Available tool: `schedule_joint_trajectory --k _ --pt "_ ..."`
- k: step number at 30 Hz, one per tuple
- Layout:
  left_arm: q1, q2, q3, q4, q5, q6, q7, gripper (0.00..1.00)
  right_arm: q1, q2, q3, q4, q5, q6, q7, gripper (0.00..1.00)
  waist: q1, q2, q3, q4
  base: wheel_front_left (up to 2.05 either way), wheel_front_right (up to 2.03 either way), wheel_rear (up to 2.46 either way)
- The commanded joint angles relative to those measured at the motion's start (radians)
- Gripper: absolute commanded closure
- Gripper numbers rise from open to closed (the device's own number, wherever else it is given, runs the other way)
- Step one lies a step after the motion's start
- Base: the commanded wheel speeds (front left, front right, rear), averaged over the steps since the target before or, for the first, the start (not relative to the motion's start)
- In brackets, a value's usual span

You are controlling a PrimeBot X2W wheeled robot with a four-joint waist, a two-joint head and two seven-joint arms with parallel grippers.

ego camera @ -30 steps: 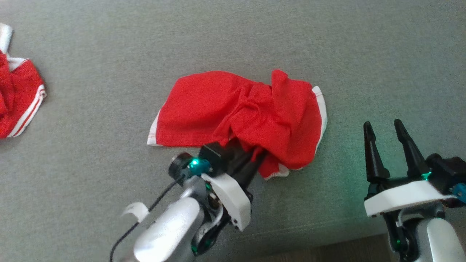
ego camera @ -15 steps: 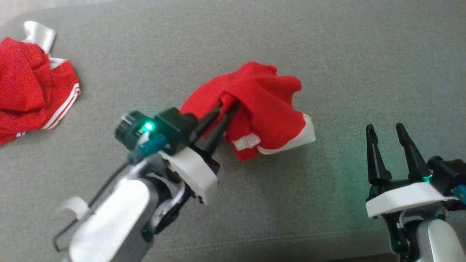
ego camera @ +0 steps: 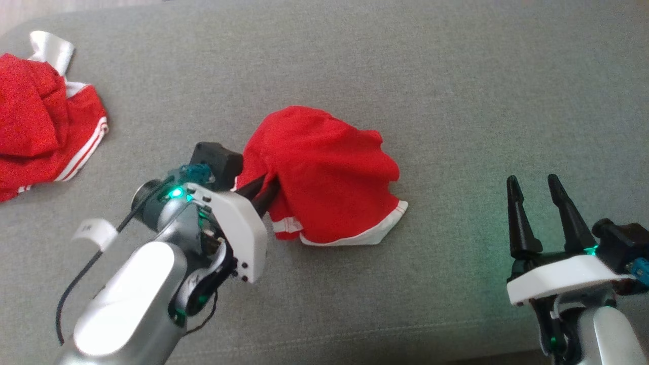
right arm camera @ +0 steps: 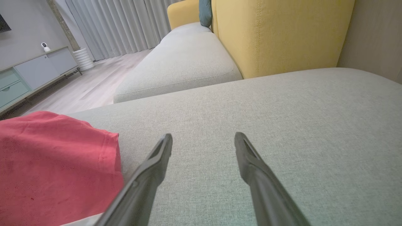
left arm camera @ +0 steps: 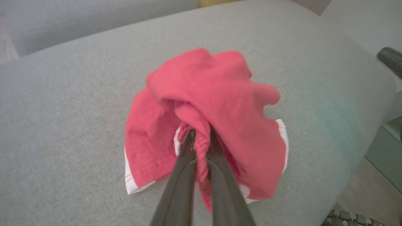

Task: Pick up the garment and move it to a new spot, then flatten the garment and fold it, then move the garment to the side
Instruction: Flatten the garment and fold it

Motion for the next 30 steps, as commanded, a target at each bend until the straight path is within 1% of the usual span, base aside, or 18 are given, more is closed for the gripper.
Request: schedule_joint_trajectory --k 1,5,11,17,20,21,22,26,30 --pt "-0.063 0.012 0.057 -0.014 -0.001 -0.007 -0.008 1.00 -0.032 -0.006 0.025 -0.030 0.006 0.004 -0.010 0.00 0.0000 0.0000 0.007 -0.005 0.00 0.00 0.00" --pt "-0.144 -0.033 0.063 0.094 0.005 -0.025 -0.063 1.00 -0.046 -0.006 0.031 -0.032 0.007 0.004 -0.009 0.00 0.0000 0.0000 0.030 -0.014 0.00 0.00 0.00" --pt "-0.256 -0.107 0.066 0.261 0.035 -0.038 -0.190 1.00 -0.065 -0.006 0.040 -0.026 0.009 0.004 -0.013 0.00 0.0000 0.0000 0.061 -0.025 0.00 0.00 0.00" --pt "-0.297 -0.198 0.049 0.420 0.036 -0.061 -0.322 1.00 -0.077 -0.006 0.042 -0.016 0.009 0.004 -0.015 0.00 0.0000 0.0000 0.076 -0.028 0.00 0.00 0.00" --pt "-0.299 -0.230 0.038 0.495 0.033 -0.074 -0.379 1.00 -0.082 -0.006 0.045 -0.012 0.010 0.004 -0.014 0.00 0.0000 0.0000 0.077 -0.028 0.00 0.00 0.00" --pt "-0.297 -0.238 0.037 0.515 0.030 -0.076 -0.399 0.68 -0.083 -0.006 0.046 -0.012 0.010 0.004 -0.014 0.00 0.0000 0.0000 0.077 -0.027 0.00 0.00 0.00" --pt "-0.295 -0.243 0.036 0.531 0.032 -0.075 -0.420 0.00 -0.084 -0.006 0.046 -0.011 0.009 0.004 -0.013 0.00 0.0000 0.0000 0.076 -0.027 0.00 0.00 0.00" --pt "-0.262 -0.245 0.027 0.554 0.052 -0.060 -0.504 0.00 -0.082 -0.006 0.043 -0.013 0.002 0.004 -0.008 0.00 0.0000 0.0000 0.063 -0.024 0.00 0.00 0.00" --pt "-0.198 -0.215 0.029 0.512 0.075 -0.018 -0.566 0.00 -0.071 -0.006 0.036 -0.021 -0.011 0.004 -0.002 0.00 0.0000 0.0000 0.044 -0.012 0.00 0.00 0.00"
